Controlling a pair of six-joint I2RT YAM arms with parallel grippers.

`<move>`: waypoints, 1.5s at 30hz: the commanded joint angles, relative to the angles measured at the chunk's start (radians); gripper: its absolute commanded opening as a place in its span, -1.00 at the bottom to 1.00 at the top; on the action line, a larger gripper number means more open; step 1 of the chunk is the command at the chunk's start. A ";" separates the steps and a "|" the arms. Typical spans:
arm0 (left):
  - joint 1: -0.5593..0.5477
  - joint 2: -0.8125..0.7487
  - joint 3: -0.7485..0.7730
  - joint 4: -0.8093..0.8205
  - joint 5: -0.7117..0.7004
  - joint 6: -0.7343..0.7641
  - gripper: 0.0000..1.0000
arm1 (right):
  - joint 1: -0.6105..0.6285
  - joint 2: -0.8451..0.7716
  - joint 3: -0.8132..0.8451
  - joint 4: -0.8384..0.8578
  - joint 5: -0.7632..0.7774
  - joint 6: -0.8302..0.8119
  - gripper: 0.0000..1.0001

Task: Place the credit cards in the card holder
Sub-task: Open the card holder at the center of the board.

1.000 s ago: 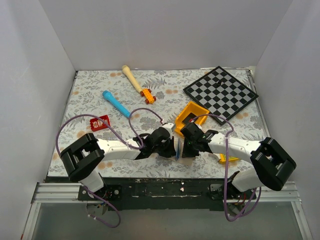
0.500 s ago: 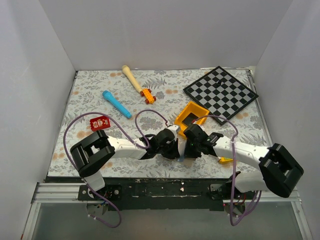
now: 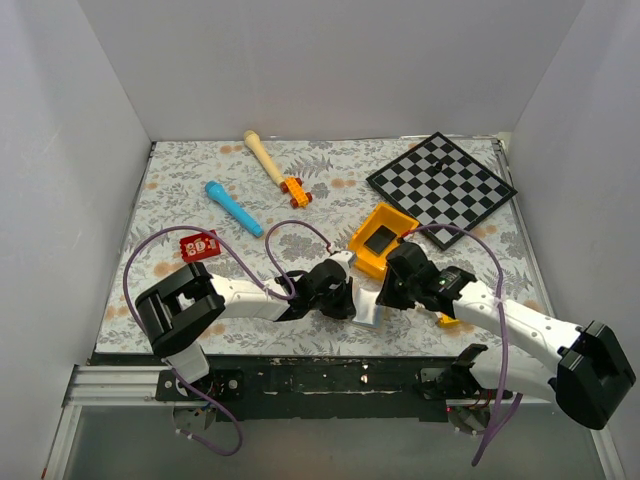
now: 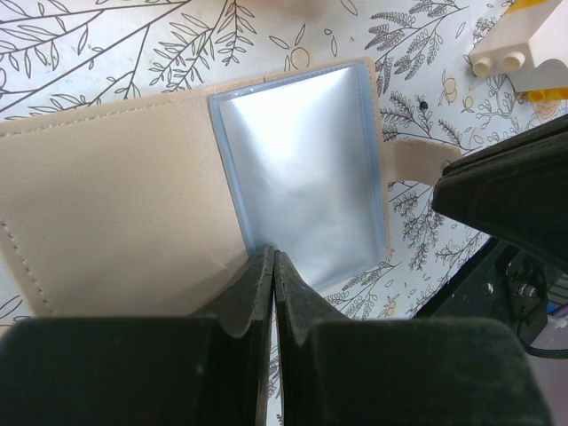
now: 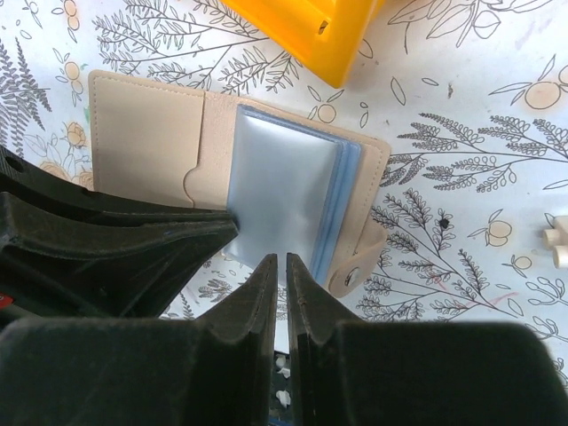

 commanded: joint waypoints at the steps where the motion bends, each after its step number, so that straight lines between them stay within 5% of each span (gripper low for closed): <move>1: -0.004 -0.037 -0.016 -0.018 -0.026 -0.002 -1.00 | -0.003 0.026 0.012 0.041 -0.021 -0.015 -0.67; 25: 0.011 -0.189 -0.052 -0.074 -0.154 0.002 -1.00 | -0.005 0.276 -0.073 0.199 -0.050 0.046 -0.70; 38: 0.023 -0.109 -0.084 -0.084 -0.161 0.008 -1.00 | -0.005 0.204 -0.079 0.131 -0.017 0.041 -0.69; 45: 0.023 -0.080 -0.093 -0.066 -0.148 0.002 -1.00 | -0.005 0.133 -0.080 0.071 0.025 0.035 -0.50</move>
